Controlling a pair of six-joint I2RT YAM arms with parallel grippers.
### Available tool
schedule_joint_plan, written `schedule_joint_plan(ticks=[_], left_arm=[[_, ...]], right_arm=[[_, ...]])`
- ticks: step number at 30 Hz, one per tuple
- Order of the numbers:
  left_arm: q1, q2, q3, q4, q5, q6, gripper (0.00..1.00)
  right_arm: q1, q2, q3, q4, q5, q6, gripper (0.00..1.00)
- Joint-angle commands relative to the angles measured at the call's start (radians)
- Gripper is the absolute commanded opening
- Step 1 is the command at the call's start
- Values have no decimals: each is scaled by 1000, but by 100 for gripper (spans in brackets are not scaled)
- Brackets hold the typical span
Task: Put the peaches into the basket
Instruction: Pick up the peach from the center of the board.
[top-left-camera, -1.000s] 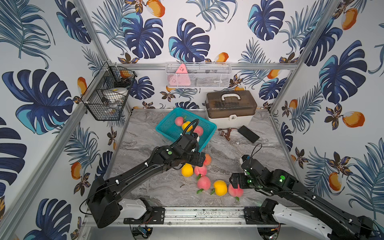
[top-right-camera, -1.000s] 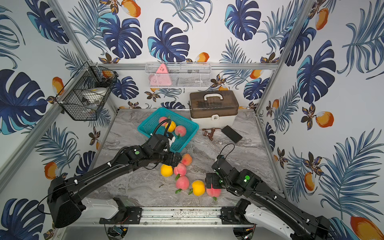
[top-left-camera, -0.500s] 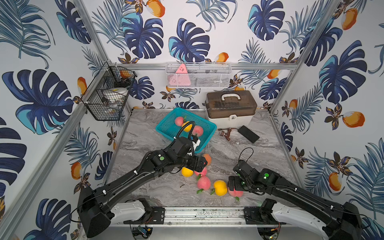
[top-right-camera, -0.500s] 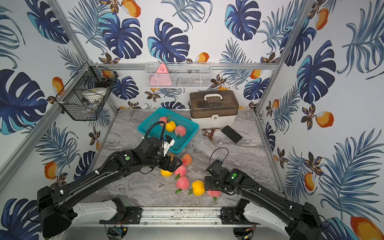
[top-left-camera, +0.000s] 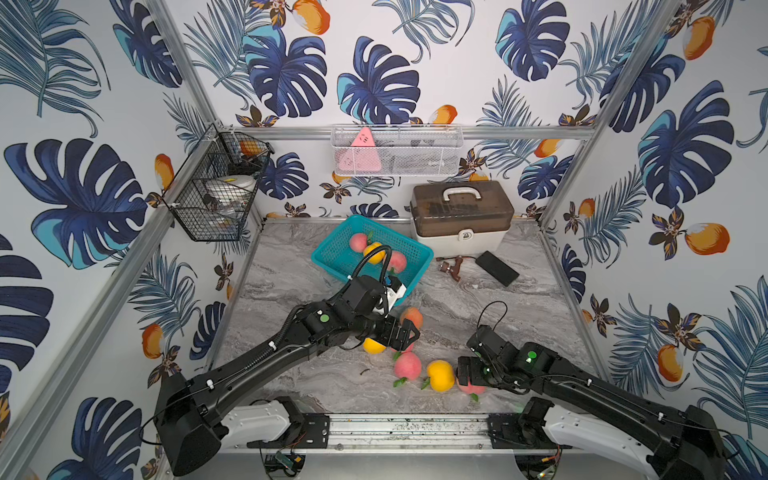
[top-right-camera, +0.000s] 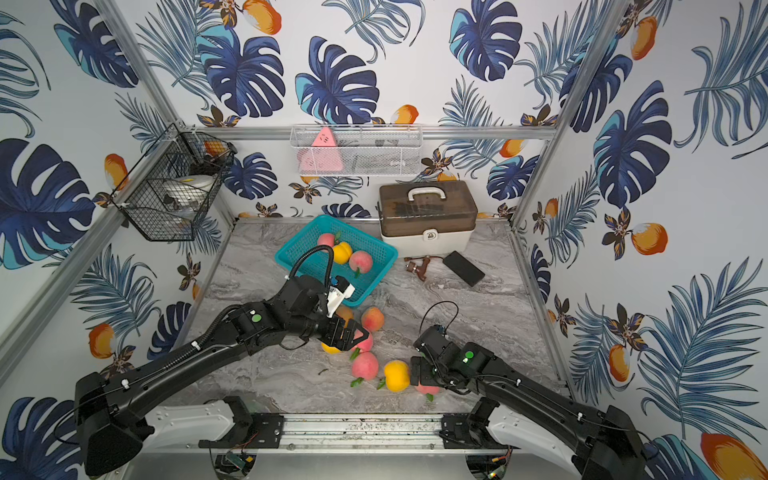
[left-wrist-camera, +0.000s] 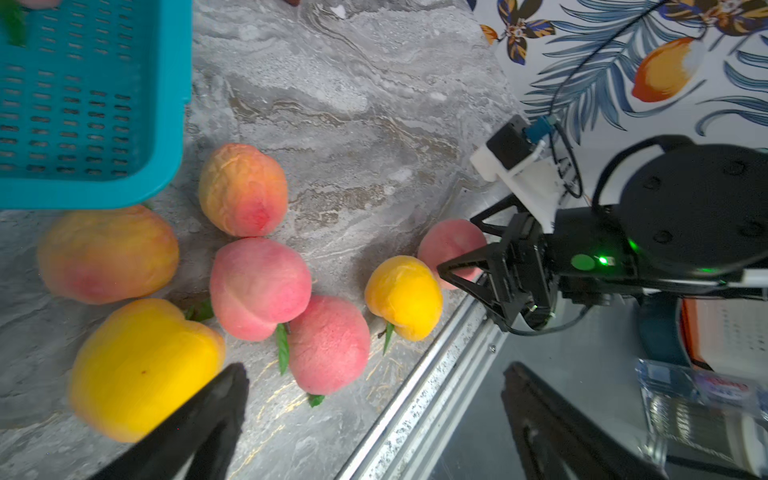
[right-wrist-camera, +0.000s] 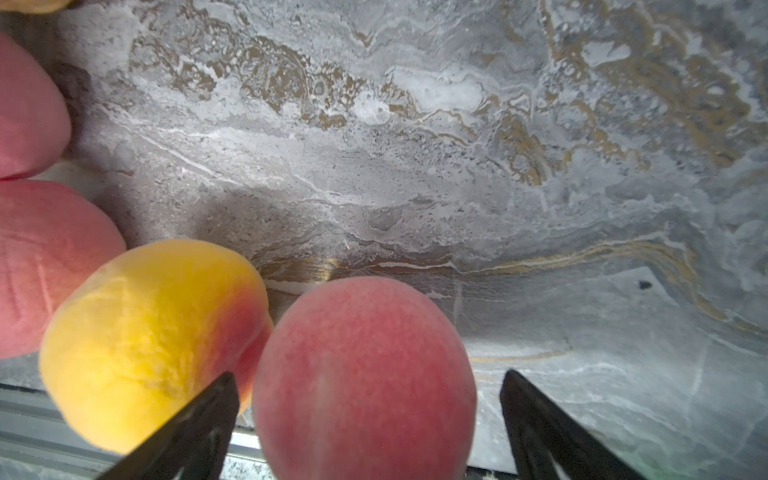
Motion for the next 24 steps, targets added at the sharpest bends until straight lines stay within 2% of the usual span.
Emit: schedule_joint_plan(ticks=[1, 7, 13, 24], left_arm=[[-2, -17, -13, 38, 141, -1, 99], [-6, -36, -19, -11, 205, 43, 99], [-8, -40, -36, -12, 212, 47, 99], [-7, -30, -61, 29, 220, 22, 99]], right_arm=[[2, -16, -16, 5, -7, 18, 99], [1, -34, -42, 15, -18, 28, 98], [2, -27, -52, 27, -19, 26, 96], [2, -13, -73, 66, -28, 31, 82]])
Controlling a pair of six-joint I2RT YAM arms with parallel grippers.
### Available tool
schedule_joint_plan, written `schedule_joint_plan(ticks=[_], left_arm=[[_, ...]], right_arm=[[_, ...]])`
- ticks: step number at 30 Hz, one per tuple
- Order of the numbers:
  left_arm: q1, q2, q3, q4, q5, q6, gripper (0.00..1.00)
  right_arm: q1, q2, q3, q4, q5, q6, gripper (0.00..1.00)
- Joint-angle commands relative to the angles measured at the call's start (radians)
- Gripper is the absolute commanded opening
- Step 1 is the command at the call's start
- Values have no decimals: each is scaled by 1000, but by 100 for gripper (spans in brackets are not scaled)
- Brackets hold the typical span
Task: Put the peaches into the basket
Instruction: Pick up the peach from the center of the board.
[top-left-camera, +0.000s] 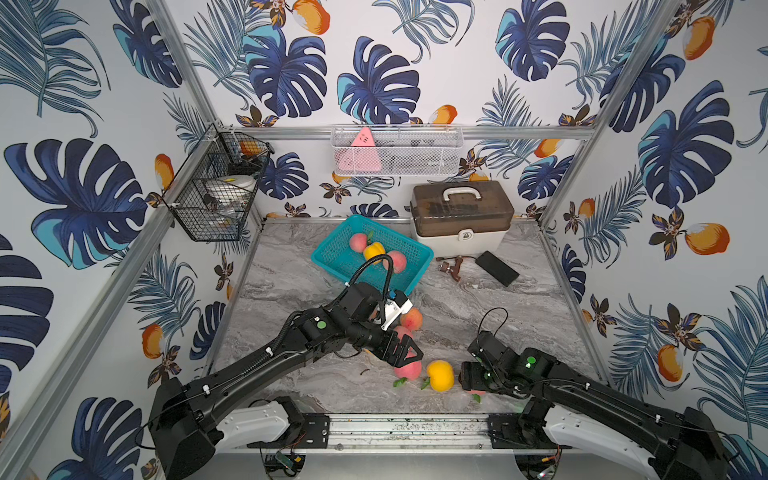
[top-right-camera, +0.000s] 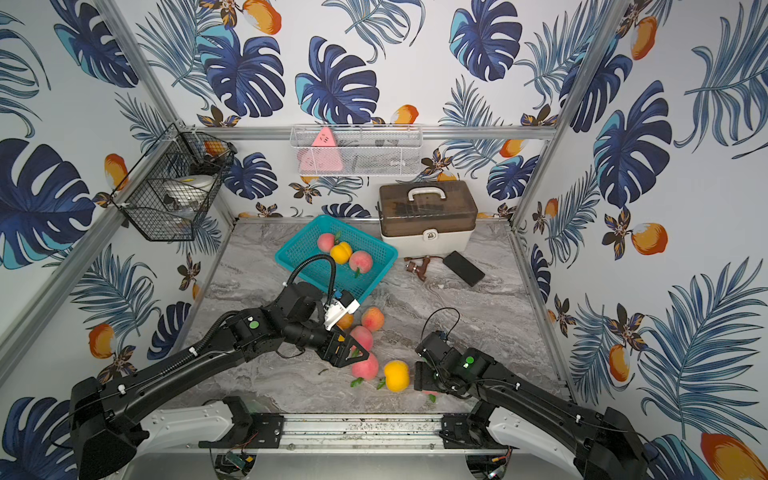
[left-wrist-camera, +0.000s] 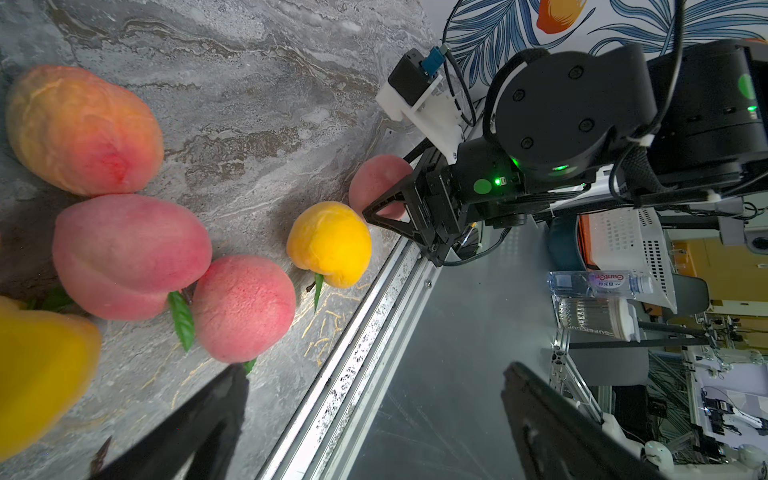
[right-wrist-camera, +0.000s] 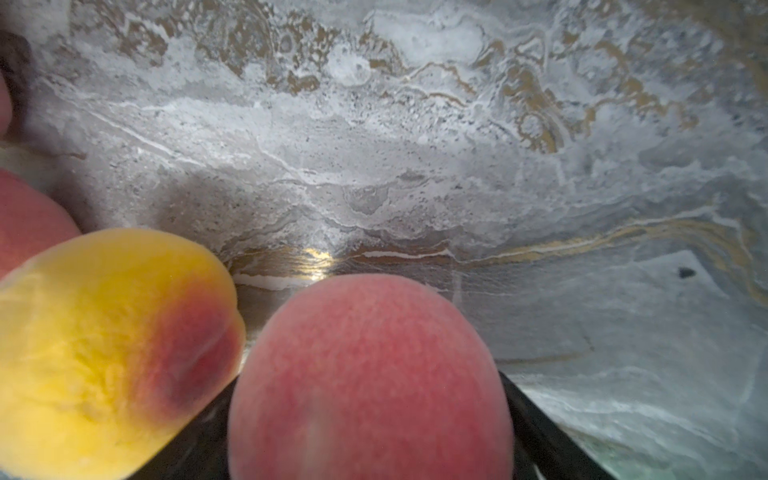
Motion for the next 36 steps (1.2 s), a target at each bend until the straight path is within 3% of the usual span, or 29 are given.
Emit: schedule_joint_plan(ticks=[1, 5, 19, 28, 36], left_arm=[[0, 2, -1, 25, 8, -4, 99], [0, 8, -1, 38, 20, -14, 99], [0, 54, -13, 151, 81, -102, 99], [7, 70, 50, 138, 82, -128, 99], [90, 93, 55, 329, 173, -315, 98]], right_arm=[[2, 0, 2, 16, 1, 8, 80], [2, -9, 21, 4, 11, 2, 76], [2, -109, 208, -70, 127, -90, 75], [1, -124, 279, 59, 121, -290, 75], [4, -116, 329, 203, 53, -515, 74]])
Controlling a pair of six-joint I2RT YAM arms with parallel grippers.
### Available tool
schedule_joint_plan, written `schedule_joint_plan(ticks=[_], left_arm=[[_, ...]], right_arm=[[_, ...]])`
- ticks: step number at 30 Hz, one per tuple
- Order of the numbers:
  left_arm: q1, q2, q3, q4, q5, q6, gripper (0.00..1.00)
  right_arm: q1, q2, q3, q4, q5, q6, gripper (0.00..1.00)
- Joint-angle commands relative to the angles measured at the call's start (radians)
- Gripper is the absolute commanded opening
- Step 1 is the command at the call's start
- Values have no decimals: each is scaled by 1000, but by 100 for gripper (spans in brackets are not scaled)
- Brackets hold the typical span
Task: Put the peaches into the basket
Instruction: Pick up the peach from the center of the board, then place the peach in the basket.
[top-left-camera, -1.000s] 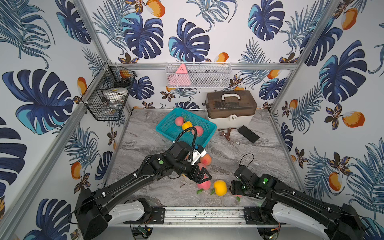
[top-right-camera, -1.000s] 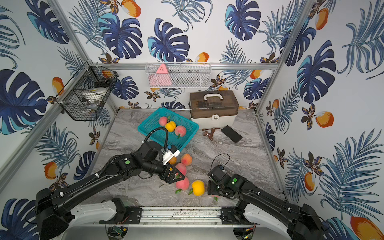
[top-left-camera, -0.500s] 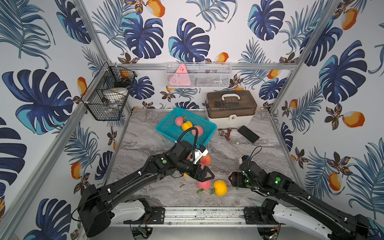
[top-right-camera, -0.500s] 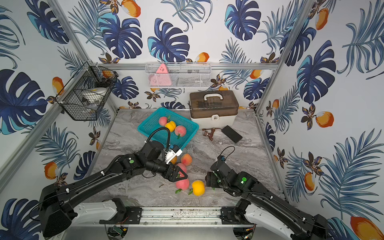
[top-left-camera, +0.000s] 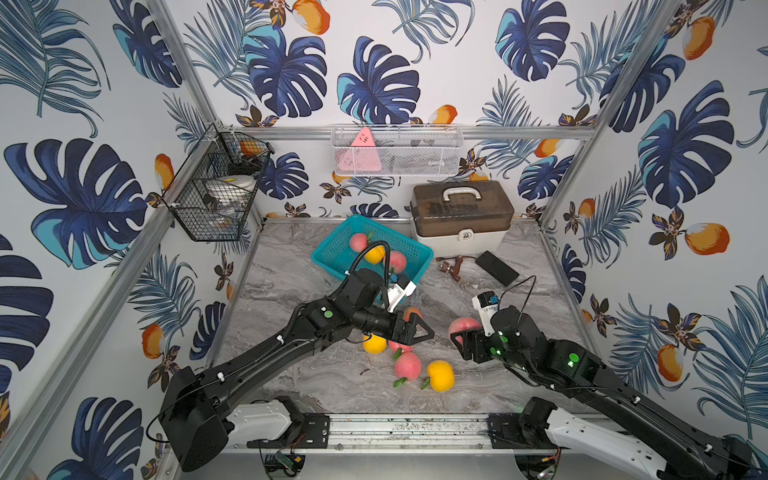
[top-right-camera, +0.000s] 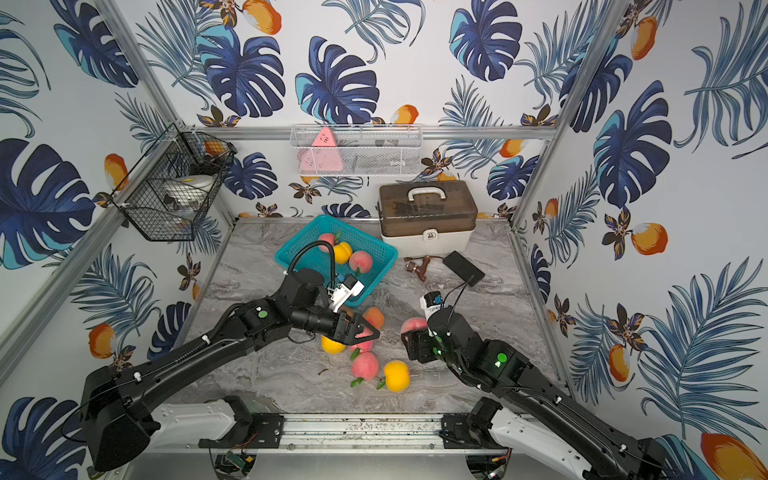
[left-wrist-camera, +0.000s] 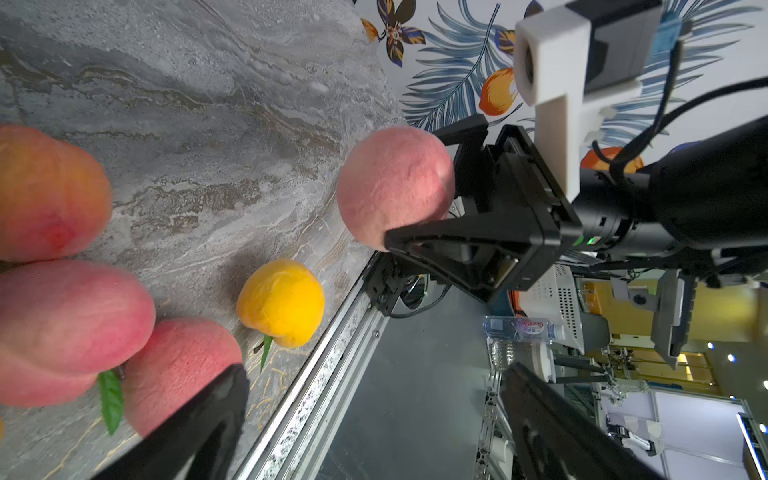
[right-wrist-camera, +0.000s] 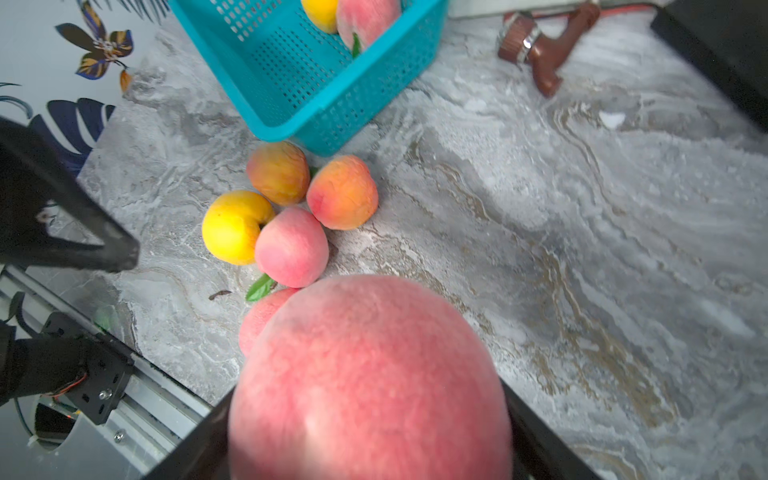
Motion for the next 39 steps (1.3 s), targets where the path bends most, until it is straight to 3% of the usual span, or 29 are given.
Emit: schedule_joint_plan(ticks=[1, 8, 19, 39], left_arm=[[17, 13, 16, 114, 50, -93, 98], [35, 26, 34, 124, 79, -114, 99], [37, 56, 45, 154, 103, -150, 99], [37, 88, 41, 182, 110, -170, 99]], right_arm=[[3, 12, 22, 110, -53, -148, 74], [7, 26, 20, 202, -82, -306, 74], [9, -61, -101, 418, -187, -438, 75], [9, 59, -80, 540, -288, -495, 76]])
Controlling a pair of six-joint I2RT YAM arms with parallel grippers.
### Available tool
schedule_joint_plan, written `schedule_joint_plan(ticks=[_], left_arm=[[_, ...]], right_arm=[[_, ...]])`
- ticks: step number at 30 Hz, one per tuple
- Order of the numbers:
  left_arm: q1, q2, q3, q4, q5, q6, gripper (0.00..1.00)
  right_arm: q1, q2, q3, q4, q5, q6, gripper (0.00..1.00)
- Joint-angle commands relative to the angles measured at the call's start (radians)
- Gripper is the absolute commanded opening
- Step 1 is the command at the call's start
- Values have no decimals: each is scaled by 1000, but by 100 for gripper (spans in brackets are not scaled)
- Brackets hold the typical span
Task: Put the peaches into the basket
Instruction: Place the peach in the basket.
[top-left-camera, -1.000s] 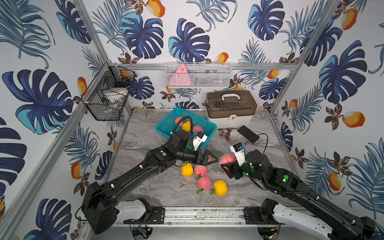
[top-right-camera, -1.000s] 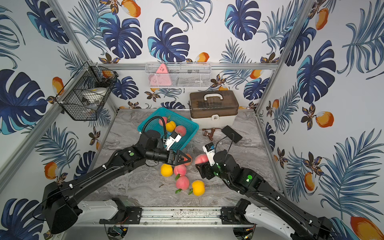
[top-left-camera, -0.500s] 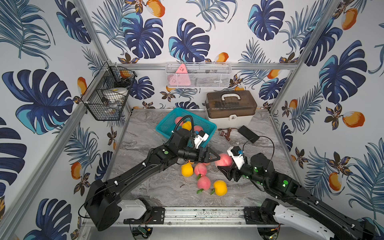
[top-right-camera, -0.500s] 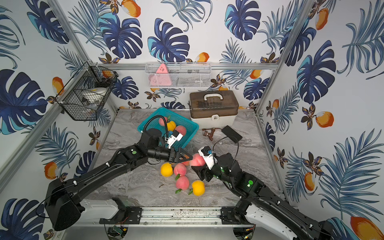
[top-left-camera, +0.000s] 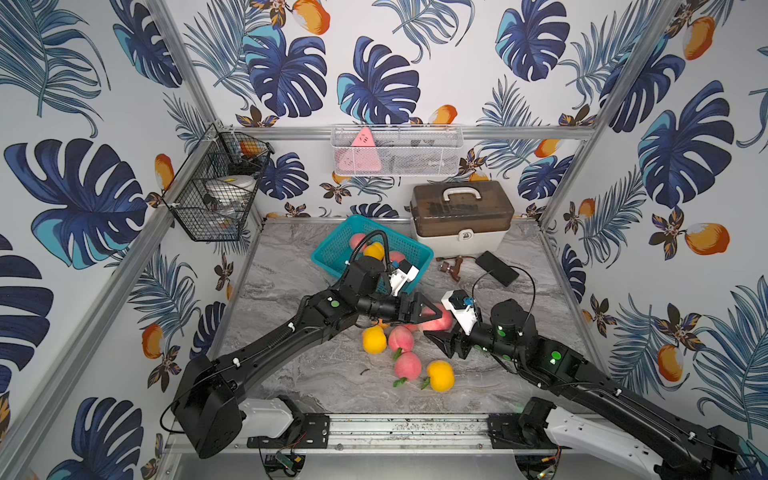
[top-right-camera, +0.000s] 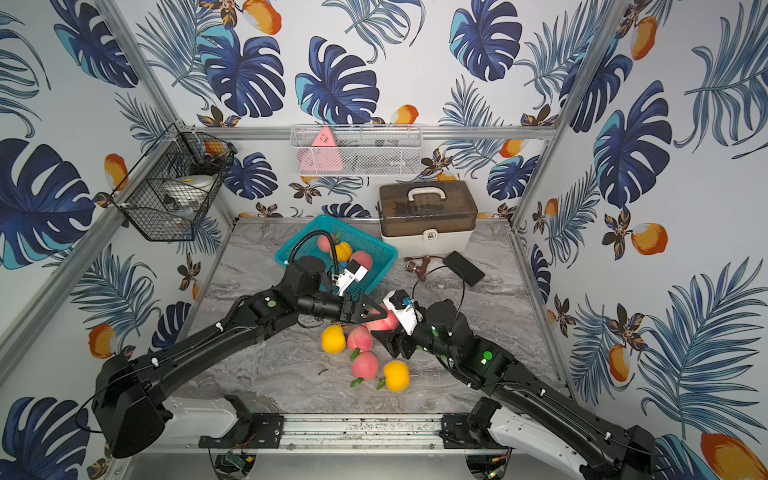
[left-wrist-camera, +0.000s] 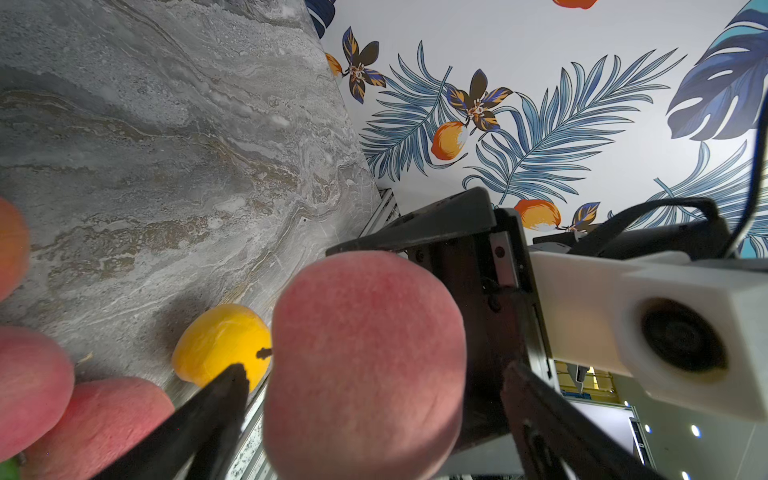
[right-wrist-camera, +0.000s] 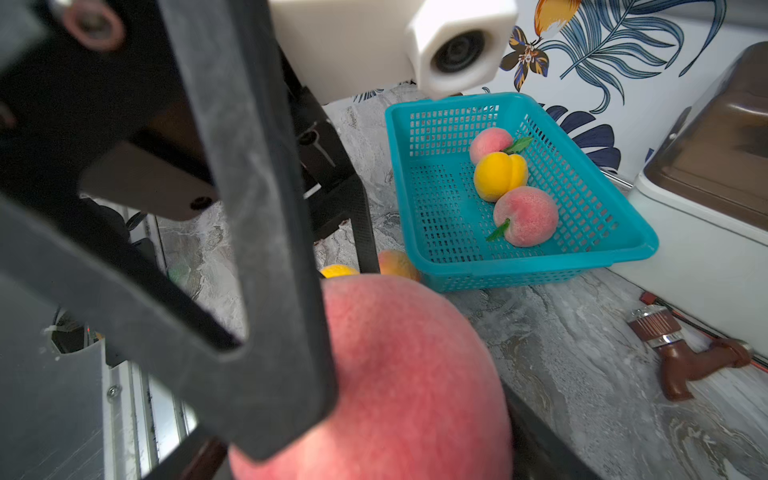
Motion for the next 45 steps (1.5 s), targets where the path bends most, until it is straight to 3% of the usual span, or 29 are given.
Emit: schedule_joint_plan(ticks=[1, 13, 26, 29, 35, 45], left_arm=[[2, 5, -1, 30, 12, -3, 99], [-5, 25, -10, 60, 20, -17, 95], [-4, 38, -12, 55, 12, -13, 75], [-5, 42, 5, 23, -5, 10, 71], [6, 83, 69, -69, -35, 71, 66], [120, 183, 219, -216, -86, 163, 65]], right_arm=[[2, 9, 8, 64, -24, -10, 76], [2, 50, 17, 100, -27, 4, 76], [2, 72, 15, 101, 12, 17, 77], [2, 79, 27, 79, 31, 23, 79], [2, 82, 40, 68, 57, 35, 93], [-34, 150, 107, 29, 36, 26, 100]])
